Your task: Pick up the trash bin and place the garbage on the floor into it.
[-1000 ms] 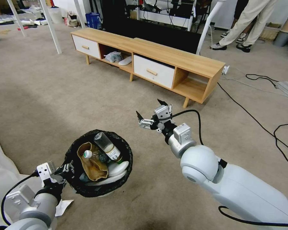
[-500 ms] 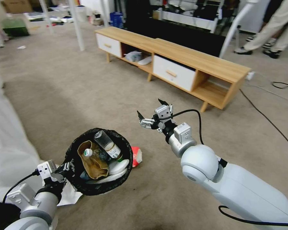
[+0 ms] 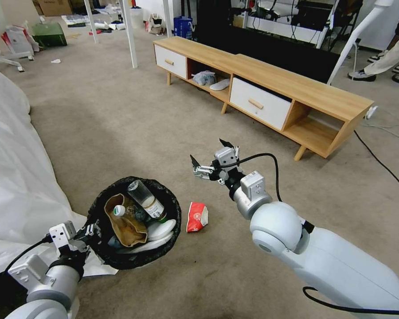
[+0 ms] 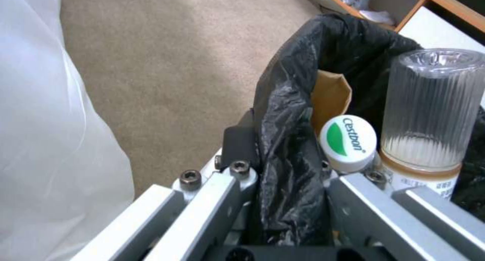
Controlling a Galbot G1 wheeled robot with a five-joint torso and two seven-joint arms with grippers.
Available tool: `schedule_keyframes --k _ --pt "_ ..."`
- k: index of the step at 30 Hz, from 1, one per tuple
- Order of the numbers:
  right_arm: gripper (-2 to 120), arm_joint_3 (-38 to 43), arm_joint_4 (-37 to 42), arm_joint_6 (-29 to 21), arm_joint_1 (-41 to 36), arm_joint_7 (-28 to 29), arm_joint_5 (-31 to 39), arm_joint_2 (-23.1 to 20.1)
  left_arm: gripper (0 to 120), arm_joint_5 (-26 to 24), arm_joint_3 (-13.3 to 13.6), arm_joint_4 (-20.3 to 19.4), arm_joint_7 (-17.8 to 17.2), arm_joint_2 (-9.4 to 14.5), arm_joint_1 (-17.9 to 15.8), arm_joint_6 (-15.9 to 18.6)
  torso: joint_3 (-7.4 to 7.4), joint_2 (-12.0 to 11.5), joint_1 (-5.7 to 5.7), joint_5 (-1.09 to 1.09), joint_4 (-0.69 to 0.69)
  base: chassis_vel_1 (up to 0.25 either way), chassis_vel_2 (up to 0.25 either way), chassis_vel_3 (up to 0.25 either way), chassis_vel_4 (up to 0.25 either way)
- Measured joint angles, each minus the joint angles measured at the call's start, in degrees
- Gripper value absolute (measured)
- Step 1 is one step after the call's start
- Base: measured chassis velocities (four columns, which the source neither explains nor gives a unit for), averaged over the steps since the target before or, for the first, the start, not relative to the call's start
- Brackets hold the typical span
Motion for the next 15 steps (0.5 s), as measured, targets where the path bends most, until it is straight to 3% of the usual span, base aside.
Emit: schedule_keyframes --k 15 --pt "100 0.03 0.61 -1.6 -0.52 1.26 2.08 -0.03 0 -0.23 0.16 0.59 -0.54 0.64 -0.37 -0.02 -0.01 0.0 0.0 -0.01 0.01 0.0 0.0 0.0 0.0"
